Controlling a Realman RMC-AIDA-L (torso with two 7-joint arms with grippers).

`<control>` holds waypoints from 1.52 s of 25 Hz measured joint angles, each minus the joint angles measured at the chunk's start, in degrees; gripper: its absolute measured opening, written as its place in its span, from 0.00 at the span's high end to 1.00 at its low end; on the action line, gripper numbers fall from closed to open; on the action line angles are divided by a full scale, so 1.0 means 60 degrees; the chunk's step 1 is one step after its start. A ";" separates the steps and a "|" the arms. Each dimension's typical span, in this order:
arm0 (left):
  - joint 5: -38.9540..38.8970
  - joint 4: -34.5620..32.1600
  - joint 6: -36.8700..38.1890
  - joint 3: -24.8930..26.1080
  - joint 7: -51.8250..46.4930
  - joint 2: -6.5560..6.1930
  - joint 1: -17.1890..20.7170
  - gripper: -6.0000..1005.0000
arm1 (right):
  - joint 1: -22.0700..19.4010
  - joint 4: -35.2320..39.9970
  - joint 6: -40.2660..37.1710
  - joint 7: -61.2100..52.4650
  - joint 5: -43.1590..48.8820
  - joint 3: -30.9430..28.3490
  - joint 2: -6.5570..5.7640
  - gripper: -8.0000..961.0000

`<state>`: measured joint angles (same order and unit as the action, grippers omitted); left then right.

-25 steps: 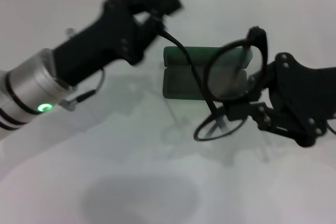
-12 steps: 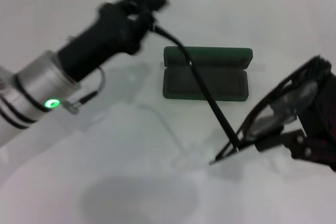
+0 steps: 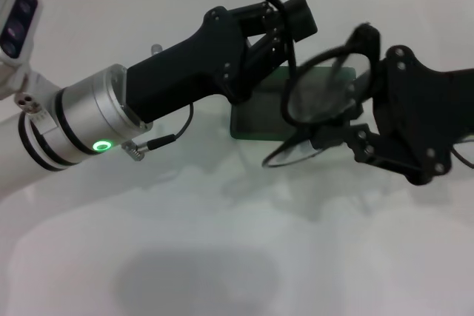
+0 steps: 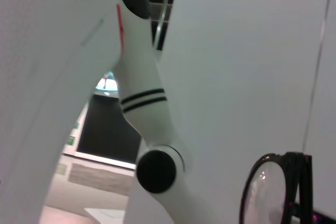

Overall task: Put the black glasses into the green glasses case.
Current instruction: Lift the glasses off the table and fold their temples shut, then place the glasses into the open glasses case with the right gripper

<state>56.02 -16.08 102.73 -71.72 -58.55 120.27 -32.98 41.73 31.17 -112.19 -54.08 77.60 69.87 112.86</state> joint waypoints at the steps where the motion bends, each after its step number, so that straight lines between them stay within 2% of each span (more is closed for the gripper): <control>1: -0.0007 0.0000 0.0053 0.0011 -0.0001 -0.0007 -0.0003 0.83 | -0.0010 -0.0003 0.0128 -0.0010 0.0001 0.0000 0.0011 0.89; 16: 0.0067 0.0007 0.0475 -0.0029 0.0054 -0.0020 -0.0011 0.83 | 0.0046 -0.0235 0.1012 -0.0092 -0.0047 -0.0004 0.0028 0.89; 26: 0.0064 0.0071 0.0618 -0.0029 0.0137 -0.0006 0.0085 0.83 | 0.0036 -0.0245 0.0999 -0.0179 -0.0072 -0.0016 0.0058 0.89; 34: 0.0016 0.0102 0.0099 0.0200 0.0621 -0.0057 0.0400 0.83 | -0.0017 -0.0223 0.0968 -0.0670 -0.0073 -0.0016 0.0119 0.89; 38: 0.0002 0.0102 0.0047 0.0836 0.0890 -0.0069 0.0828 0.83 | 0.0010 -0.0156 0.1144 -0.1420 -0.0024 -0.0013 0.0152 0.89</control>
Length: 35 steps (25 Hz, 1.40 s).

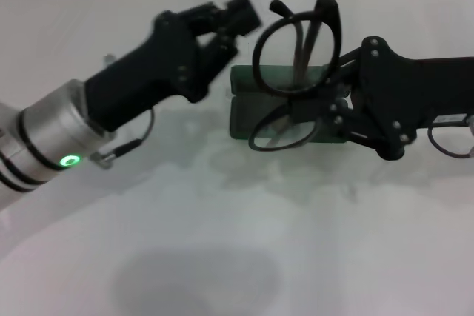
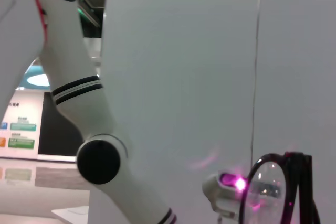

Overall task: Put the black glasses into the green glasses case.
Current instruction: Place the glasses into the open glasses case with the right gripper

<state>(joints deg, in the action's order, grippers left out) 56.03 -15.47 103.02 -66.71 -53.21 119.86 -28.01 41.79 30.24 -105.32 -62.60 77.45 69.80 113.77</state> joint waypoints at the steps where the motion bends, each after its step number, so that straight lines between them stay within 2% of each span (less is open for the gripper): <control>1: -0.0001 0.0002 0.0000 0.0222 0.0052 -0.0001 0.0168 0.83 | 0.0033 0.0022 0.0105 -0.0330 0.0017 0.0013 -0.0010 0.89; 4: -0.0002 -0.0057 0.0051 0.0988 0.0136 -0.0030 0.0710 0.83 | 0.0196 0.0531 0.0779 -0.1861 0.0464 0.0072 -0.0103 0.89; 6: -0.0007 -0.0087 0.0128 0.1511 0.0141 -0.0081 0.1102 0.83 | 0.0402 0.1281 0.1349 -0.3236 0.1429 0.0092 -0.0161 0.89; 9: -0.0008 -0.0090 0.0303 0.1929 0.0152 -0.0142 0.1529 0.83 | 0.1152 0.2272 0.1904 -0.5508 0.3577 0.0049 -0.0218 0.89; 12: -0.0003 -0.0095 0.0451 0.2062 0.0234 -0.0148 0.1902 0.83 | 0.2607 0.2240 0.1988 -0.7592 0.5839 -0.0009 -0.0404 0.89; 15: 0.0019 -0.0106 0.0684 0.2070 0.0289 -0.0102 0.2186 0.83 | 0.4035 0.1456 0.1961 -0.8470 0.7434 -0.0017 -0.0450 0.89; 18: 0.0064 -0.0112 0.0832 0.2044 0.0304 -0.0090 0.2327 0.83 | 0.5243 0.0709 0.1917 -0.8696 0.8685 0.0010 -0.0300 0.89; 20: 0.0291 -0.0056 0.0950 0.2008 0.0312 -0.0087 0.2444 0.83 | 0.5980 0.0368 0.1910 -0.8721 0.9626 0.0075 -0.0002 0.89; 22: 0.0695 -0.0035 0.1015 0.2009 0.0330 -0.0102 0.2497 0.83 | 0.6401 0.0194 0.2050 -0.8702 1.0461 0.0197 0.0274 0.89; 24: 0.1281 -0.0056 0.1099 0.2009 0.0465 -0.0126 0.2519 0.83 | 0.6650 -0.0040 0.2398 -0.8707 1.0739 0.0839 0.0383 0.89; 25: 0.1916 -0.0077 0.1227 0.2009 0.0685 -0.0140 0.2543 0.83 | 0.6740 -0.0168 0.2651 -0.8735 1.0651 0.1367 0.0395 0.89; 28: 0.2484 -0.0078 0.1384 0.2010 0.0884 -0.0157 0.2600 0.83 | 0.6767 -0.0208 0.3192 -0.8768 1.0092 0.2290 0.0397 0.89; 35: 0.3304 -0.0103 0.1572 0.1992 0.1173 -0.0167 0.2816 0.83 | 0.6661 -0.0173 0.3920 -0.8652 0.9939 0.2911 0.0414 0.89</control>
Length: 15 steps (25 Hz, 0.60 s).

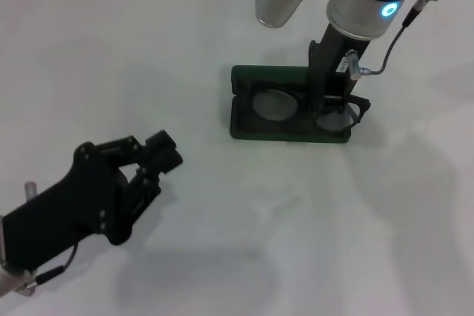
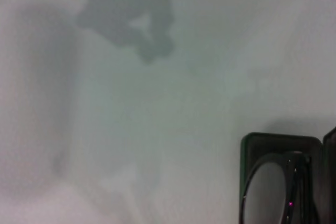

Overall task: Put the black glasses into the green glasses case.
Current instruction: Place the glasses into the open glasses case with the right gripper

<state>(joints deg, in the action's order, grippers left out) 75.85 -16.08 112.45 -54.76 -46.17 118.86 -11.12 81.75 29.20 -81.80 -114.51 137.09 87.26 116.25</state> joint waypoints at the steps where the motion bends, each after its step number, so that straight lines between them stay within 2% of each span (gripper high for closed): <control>1: 0.0105 -0.0002 0.0003 -0.0003 -0.0009 -0.0006 0.0001 0.83 | -0.0056 0.0017 0.0124 0.0034 -0.0064 0.0159 0.0002 0.89; 6: 0.0545 0.0023 0.0022 -0.0004 -0.0072 -0.0027 -0.0024 0.83 | -0.0272 0.0080 0.0771 0.0121 -0.0894 0.1717 0.0004 0.88; 15: 0.0561 0.0077 0.0020 0.0001 -0.0017 0.0068 0.0030 0.83 | -0.0595 0.0327 0.1629 0.0211 -0.1031 0.2482 0.0003 0.88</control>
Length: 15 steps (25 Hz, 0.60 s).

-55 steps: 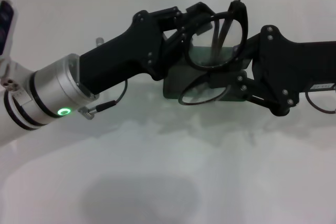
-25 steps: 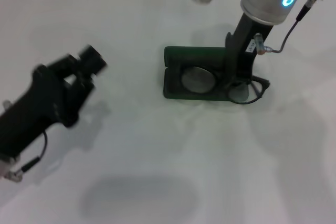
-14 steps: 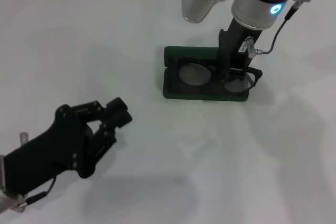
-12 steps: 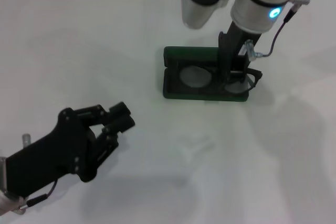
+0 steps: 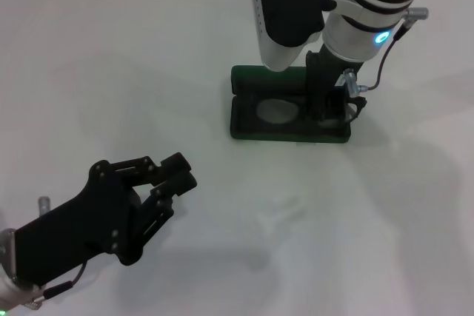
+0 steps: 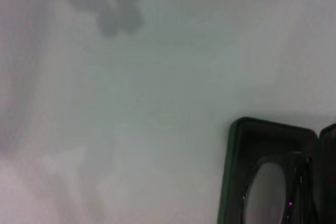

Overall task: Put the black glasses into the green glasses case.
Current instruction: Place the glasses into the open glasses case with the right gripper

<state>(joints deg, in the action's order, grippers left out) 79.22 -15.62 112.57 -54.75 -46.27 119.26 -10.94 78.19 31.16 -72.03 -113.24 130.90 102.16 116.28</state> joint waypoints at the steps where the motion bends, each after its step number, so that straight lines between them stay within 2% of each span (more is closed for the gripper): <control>1: -0.0001 0.0010 -0.0006 0.0000 0.0002 0.0011 -0.0012 0.83 | -0.0005 0.0002 0.0063 0.0036 -0.0016 0.0045 0.0000 0.88; 15: -0.0060 0.0037 -0.0072 0.0000 0.0007 0.0048 -0.0090 0.83 | -0.0030 -0.0097 0.0139 0.0229 -0.0251 0.0139 0.0000 0.88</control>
<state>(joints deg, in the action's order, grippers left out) 78.86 -15.40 112.14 -54.75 -46.23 119.55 -11.48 78.01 30.58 -71.20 -111.87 129.40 103.00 116.27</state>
